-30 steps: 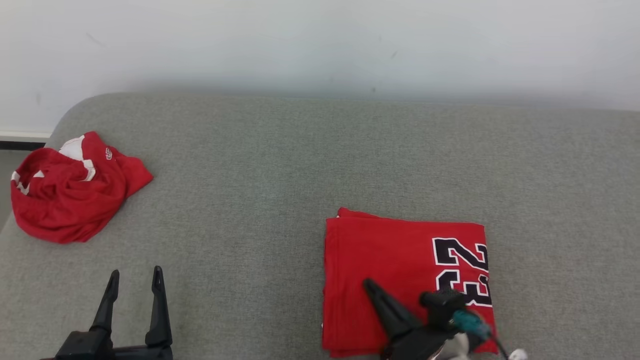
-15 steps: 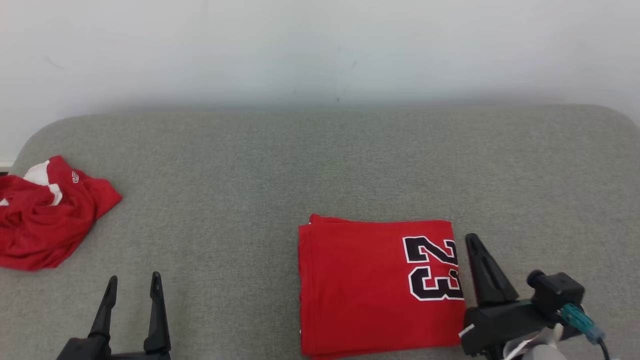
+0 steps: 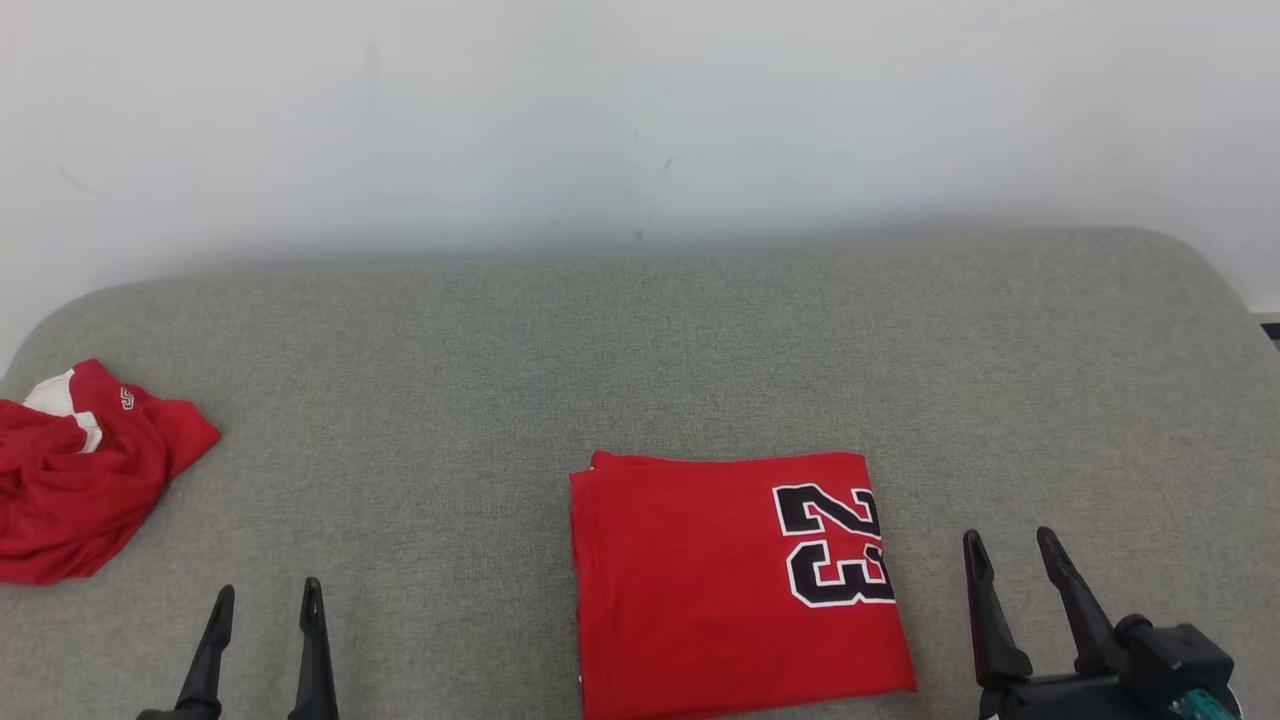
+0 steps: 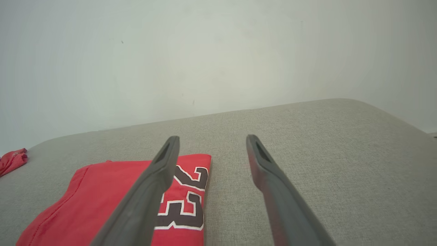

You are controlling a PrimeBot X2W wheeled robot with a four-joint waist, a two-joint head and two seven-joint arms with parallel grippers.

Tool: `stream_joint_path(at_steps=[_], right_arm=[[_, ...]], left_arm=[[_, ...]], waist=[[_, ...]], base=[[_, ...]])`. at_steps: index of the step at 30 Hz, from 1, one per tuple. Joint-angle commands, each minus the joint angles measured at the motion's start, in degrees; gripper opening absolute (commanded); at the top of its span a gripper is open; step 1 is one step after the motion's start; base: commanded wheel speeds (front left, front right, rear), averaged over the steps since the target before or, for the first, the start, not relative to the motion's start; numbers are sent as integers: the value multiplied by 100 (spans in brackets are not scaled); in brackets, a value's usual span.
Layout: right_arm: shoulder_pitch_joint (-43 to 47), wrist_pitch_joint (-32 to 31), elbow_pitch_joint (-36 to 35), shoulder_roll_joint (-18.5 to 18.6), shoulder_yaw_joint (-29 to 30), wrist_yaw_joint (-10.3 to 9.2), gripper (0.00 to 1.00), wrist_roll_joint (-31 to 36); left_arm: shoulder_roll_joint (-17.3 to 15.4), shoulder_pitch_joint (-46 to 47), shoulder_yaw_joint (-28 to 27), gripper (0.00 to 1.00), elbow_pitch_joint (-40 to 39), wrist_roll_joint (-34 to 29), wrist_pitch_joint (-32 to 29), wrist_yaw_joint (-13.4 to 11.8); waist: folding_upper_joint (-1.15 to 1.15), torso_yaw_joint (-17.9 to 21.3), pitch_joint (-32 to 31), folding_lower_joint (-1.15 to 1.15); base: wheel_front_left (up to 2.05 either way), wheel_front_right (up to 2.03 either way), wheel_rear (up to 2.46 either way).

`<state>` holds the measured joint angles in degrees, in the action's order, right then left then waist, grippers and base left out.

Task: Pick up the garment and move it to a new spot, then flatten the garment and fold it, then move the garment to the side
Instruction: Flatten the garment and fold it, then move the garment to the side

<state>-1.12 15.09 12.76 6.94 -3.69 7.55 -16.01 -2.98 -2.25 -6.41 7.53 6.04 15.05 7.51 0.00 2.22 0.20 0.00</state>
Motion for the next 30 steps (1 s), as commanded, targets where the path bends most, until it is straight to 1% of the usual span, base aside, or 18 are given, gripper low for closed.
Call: stream_joint_path(at_steps=[1, 8, 21, 25, 30], right_arm=[[70, 7, -8, -11, 23, -14, 100, 60], [295, 7, -10, -69, 55, -14, 100, 158], [340, -111, -105, -101, 20, -14, 100, 384], [325, -136, -130, -120, 10, -14, 100, 360], [56, -234, -74, -76, 18, -14, 100, 348]], left_arm=[[-7, -76, -21, 100, -21, -46, 18, -8], [-38, -239, 36, 100, -74, -49, 18, -7], [-87, -411, 46, 100, -260, -38, 18, -7], [-84, -421, 33, 100, -278, -39, 18, -28], [-74, -383, 40, 100, -283, -19, 18, -38]], waist=[[0, -2, -13, 0], [0, -66, -74, 0], [0, -164, -101, 0], [0, -153, -92, 0], [0, -146, -49, 0]], base=[[0, 0, 0], [0, 0, 0], [0, 0, 0], [0, 0, 0], [0, 0, 0]])
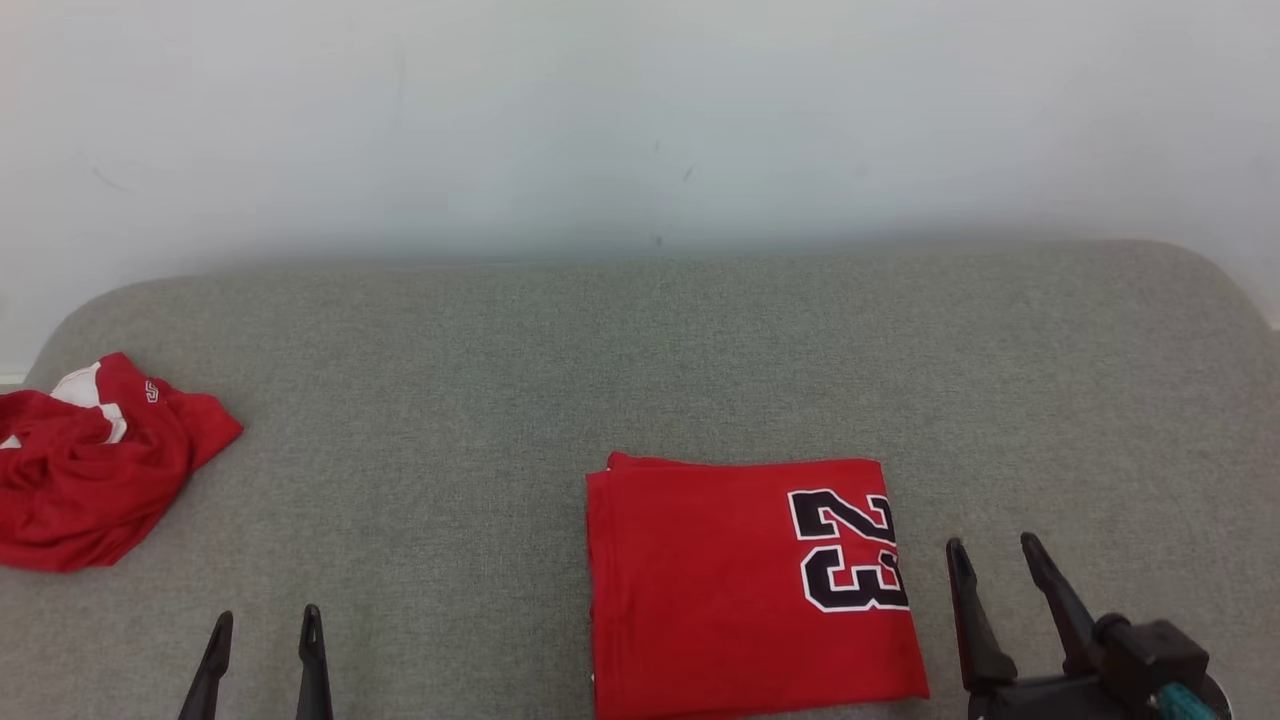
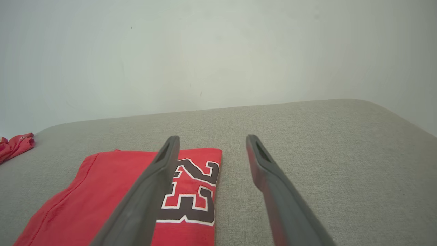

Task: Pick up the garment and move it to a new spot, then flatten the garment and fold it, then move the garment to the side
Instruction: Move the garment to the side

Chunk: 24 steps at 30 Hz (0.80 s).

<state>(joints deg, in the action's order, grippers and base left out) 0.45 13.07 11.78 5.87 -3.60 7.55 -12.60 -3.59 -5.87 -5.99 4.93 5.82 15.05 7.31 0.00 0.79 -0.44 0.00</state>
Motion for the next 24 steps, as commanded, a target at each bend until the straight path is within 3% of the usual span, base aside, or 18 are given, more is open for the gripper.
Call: stream_joint_path(at_steps=[1, 11, 24], right_arm=[[-176, -67, 70, 48, 19, -14, 100, 27], [-1022, -467, 900, 103, 1, -14, 100, 185], [-1812, -470, 2750, 5, -23, -14, 100, 118]], left_arm=[[-11, 0, 6, 100, -17, 2, 18, -22], [4, 284, 149, 100, 51, -12, 18, -15], [15, 577, 258, 100, 189, 45, 18, -1]], waist=[[0, -7, 27, 0], [0, -207, 246, 0], [0, -441, 520, 0]], base=[[0, 0, 0], [0, 0, 0], [0, 0, 0]])
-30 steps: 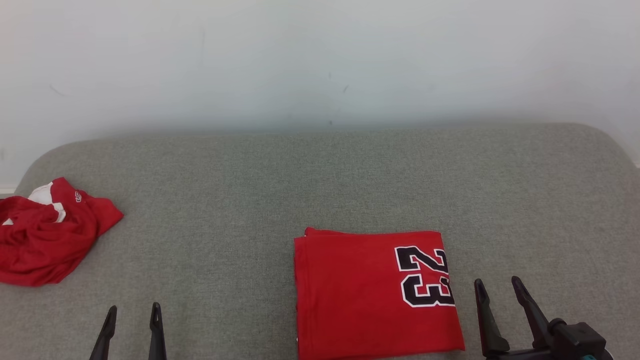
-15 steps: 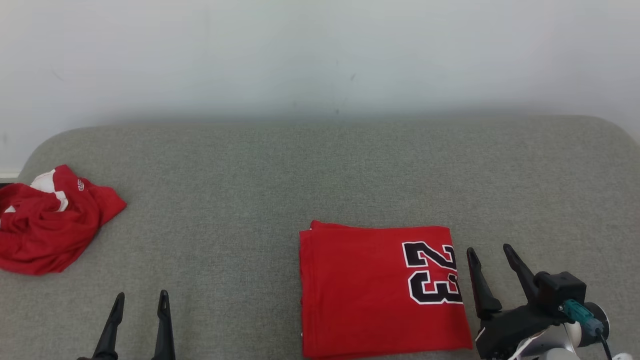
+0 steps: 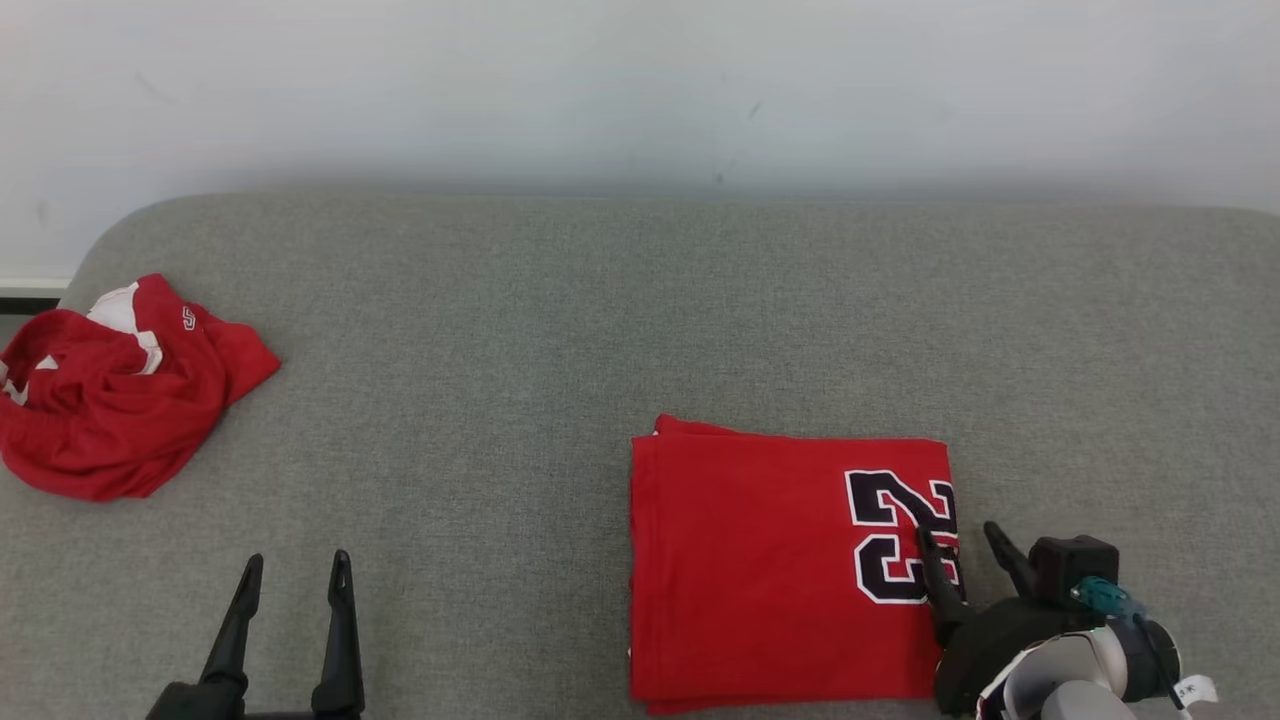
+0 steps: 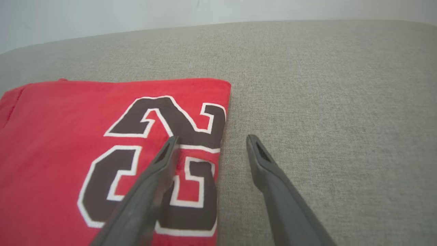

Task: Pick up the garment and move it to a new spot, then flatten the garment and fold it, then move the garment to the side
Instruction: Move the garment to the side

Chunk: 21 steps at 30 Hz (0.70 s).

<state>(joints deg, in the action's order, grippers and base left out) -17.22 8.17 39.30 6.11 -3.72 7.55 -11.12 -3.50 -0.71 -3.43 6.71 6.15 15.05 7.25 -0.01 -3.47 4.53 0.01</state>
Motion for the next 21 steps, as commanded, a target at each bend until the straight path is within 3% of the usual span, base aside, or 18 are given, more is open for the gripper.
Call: stream_joint_path(at_steps=[1, 9, 10, 12, 21], right_arm=[[-97, 38, 134, -29, -45, -14, 100, -48], [-496, 29, 1143, -110, -320, -14, 100, -304], [-542, 30, 1245, -119, -348, -14, 49, -355], [-626, 73, 1391, -135, -435, -14, 2, -433], [-1435, 231, 1409, 189, -1000, -14, 0, -642]], left_arm=[[8, 81, 5, 100, 19, 15, 18, 6], [14, 199, 14, 100, 80, 23, 18, 7], [14, 203, 12, 100, 88, 22, 18, 8], [16, 211, 9, 100, 100, 24, 18, 9], [27, 329, 65, 100, 54, 17, 18, 13]], waist=[[1, -22, 35, -1], [1, -51, 125, -1], [1, -51, 132, -1], [1, -50, 147, -1], [1, 89, 485, -1]], base=[[0, 0, 0], [0, 0, 0], [0, 0, 0], [0, 0, 0], [0, 0, 0]])
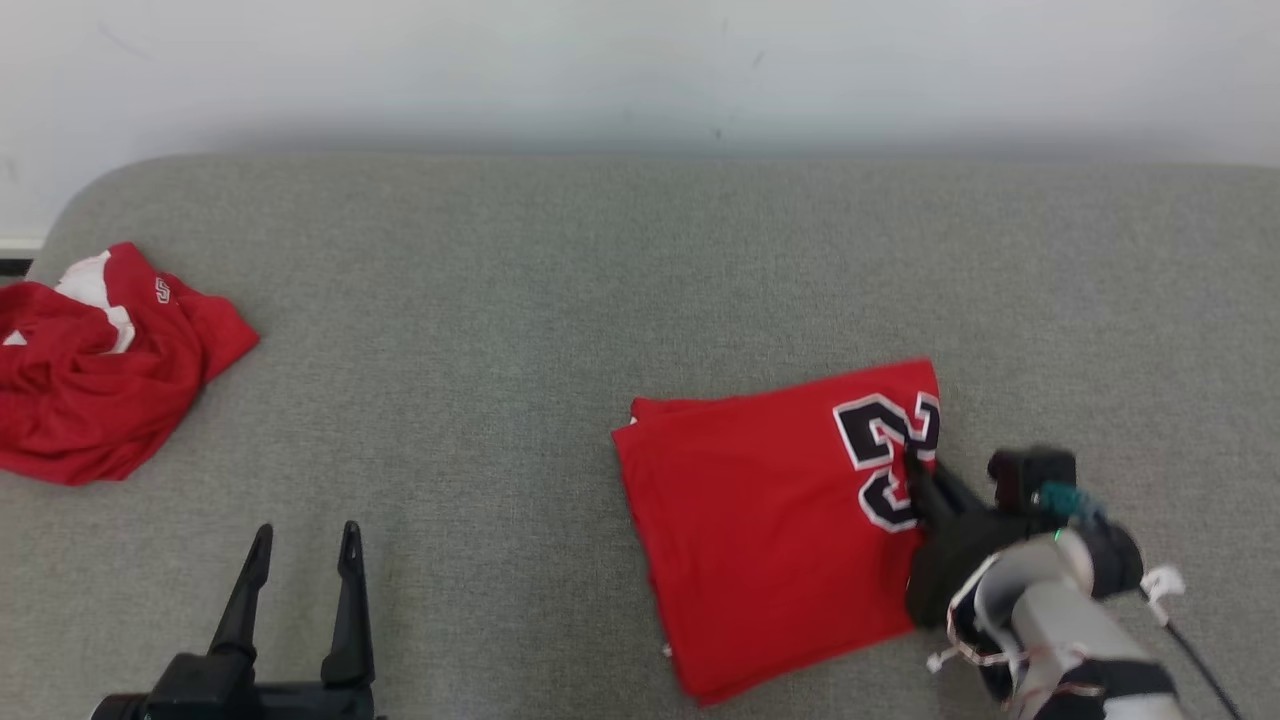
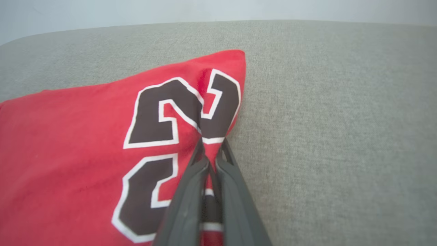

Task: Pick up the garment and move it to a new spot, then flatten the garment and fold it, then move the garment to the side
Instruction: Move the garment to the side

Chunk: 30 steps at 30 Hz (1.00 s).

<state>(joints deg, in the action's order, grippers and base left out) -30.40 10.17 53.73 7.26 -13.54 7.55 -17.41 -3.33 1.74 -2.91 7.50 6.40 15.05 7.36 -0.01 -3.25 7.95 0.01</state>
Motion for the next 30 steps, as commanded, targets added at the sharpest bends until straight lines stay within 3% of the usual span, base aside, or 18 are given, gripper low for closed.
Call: stream_joint_path(at_steps=[1, 12, 19, 30], right_arm=[[-240, 20, -48, 146, -95, -14, 0, -35], [-1728, -179, -171, 1088, -643, -14, 0, -268], [-2563, -224, -250, 1866, -1094, -15, 0, -345], [-3606, -286, -186, 2704, -1443, -15, 0, -527]], left_arm=[[13, 132, 39, 100, -42, -16, 18, 0], [-198, 763, 293, 100, -409, -12, 18, 12], [-612, 1212, 467, 100, -710, -66, 19, 7], [-1353, 1396, 585, 100, -1113, -139, -49, 8]], waist=[[1, 85, 214, -1], [1, 429, 1348, -1], [1, 928, 2099, -1], [1, 1716, 2693, -1]], base=[[0, 0, 0], [0, 0, 0], [0, 0, 0], [0, 0, 0]])
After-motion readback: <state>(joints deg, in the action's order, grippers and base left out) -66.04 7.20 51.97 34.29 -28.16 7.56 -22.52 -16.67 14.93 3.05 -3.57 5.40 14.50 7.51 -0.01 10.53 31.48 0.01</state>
